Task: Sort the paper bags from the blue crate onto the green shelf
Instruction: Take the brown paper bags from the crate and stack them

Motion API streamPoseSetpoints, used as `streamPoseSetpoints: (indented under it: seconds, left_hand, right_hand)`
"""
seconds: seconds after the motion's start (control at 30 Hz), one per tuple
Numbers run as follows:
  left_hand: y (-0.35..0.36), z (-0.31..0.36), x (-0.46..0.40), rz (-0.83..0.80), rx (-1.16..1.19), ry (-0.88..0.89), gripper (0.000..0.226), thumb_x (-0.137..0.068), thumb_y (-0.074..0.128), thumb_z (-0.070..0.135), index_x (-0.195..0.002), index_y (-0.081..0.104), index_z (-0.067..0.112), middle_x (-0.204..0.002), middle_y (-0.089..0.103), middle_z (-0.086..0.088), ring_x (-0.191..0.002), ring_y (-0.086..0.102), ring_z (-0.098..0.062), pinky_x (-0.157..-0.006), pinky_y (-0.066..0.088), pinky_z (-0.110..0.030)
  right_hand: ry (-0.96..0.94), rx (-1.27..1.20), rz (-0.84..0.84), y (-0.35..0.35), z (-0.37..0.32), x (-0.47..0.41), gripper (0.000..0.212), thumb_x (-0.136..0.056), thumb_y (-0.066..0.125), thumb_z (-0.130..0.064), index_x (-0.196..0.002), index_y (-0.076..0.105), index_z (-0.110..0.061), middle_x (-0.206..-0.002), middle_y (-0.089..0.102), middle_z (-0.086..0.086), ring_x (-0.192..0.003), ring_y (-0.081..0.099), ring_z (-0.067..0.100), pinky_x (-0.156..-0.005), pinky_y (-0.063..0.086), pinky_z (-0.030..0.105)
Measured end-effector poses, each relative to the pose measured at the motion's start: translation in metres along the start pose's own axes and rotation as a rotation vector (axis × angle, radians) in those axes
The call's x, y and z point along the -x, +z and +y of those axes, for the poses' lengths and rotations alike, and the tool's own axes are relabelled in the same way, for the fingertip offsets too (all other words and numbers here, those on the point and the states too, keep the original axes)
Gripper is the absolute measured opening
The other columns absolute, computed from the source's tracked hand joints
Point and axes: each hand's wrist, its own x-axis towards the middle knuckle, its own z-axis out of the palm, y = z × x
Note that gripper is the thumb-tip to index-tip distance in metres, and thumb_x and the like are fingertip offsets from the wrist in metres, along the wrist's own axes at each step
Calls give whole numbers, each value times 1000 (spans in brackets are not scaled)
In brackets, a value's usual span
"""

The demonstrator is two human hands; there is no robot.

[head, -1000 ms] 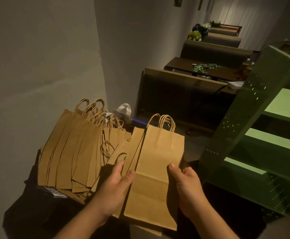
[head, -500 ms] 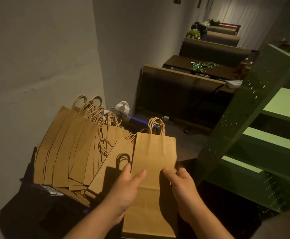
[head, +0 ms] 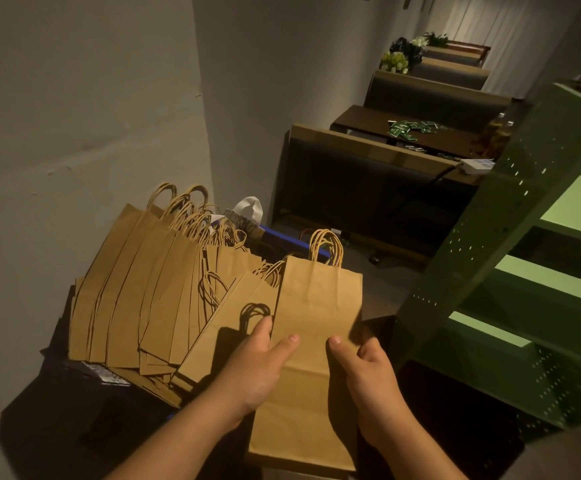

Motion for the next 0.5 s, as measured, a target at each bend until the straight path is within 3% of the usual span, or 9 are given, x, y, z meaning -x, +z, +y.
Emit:
streamPoseSetpoints:
  seconds: [0.1, 0.17, 0.27, 0.37, 0.43, 0.5]
  left_hand:
    - [-9, 0, -6, 54, -79, -7, 81, -94, 47, 72, -160, 31, 29, -159, 41, 10, -148, 37, -15, -121, 29, -35]
    - [-18, 2, -9, 104, -85, -11, 54, -104, 43, 54, -153, 45, 28, -145, 54, 10, -134, 48, -13, -108, 36, -31]
    - [-33, 3, -18, 187, -36, -22, 29, -106, 46, 43, -123, 65, 29, -113, 69, 1, -90, 61, -14, -79, 51, -33]
    - [-48, -2, -31, 345, -176, -66, 18, -105, 51, 39, -114, 64, 30, -102, 71, 4, -80, 66, -21, -62, 49, -30]
    - [-56, -11, -38, 428, -309, -96, 20, -103, 53, 38, -121, 61, 33, -108, 67, 9, -83, 67, -20, -64, 52, -31]
    - [-63, -24, -45, 444, -494, -130, 38, -100, 55, 40, -137, 55, 35, -131, 61, 4, -109, 62, -23, -88, 56, -40]
  right_hand:
    - [16, -61, 5, -2, 0, -2, 34, -94, 70, -32, -109, 53, -6, -101, 69, 15, -87, 68, 28, -67, 49, 35]
    - [3, -76, 11, -4, -1, -3, 34, -95, 68, -31, -109, 53, -4, -99, 67, 15, -83, 66, 26, -64, 47, 33]
    - [-4, -127, 4, -5, -2, -3, 29, -97, 66, -28, -112, 54, -6, -97, 67, 11, -81, 65, 23, -62, 46, 30]
    - [-2, -160, 1, -6, -1, -3, 29, -96, 67, -27, -114, 56, -7, -98, 70, 11, -83, 69, 25, -63, 48, 31]
    - [-6, -174, 0, -7, 0, -2, 29, -96, 67, -26, -115, 57, -6, -97, 71, 11, -82, 70, 24, -63, 48, 30]
    - [-9, -185, -4, -7, 0, -2, 27, -97, 66, -24, -116, 58, -8, -96, 72, 9, -79, 70, 22, -62, 47, 29]
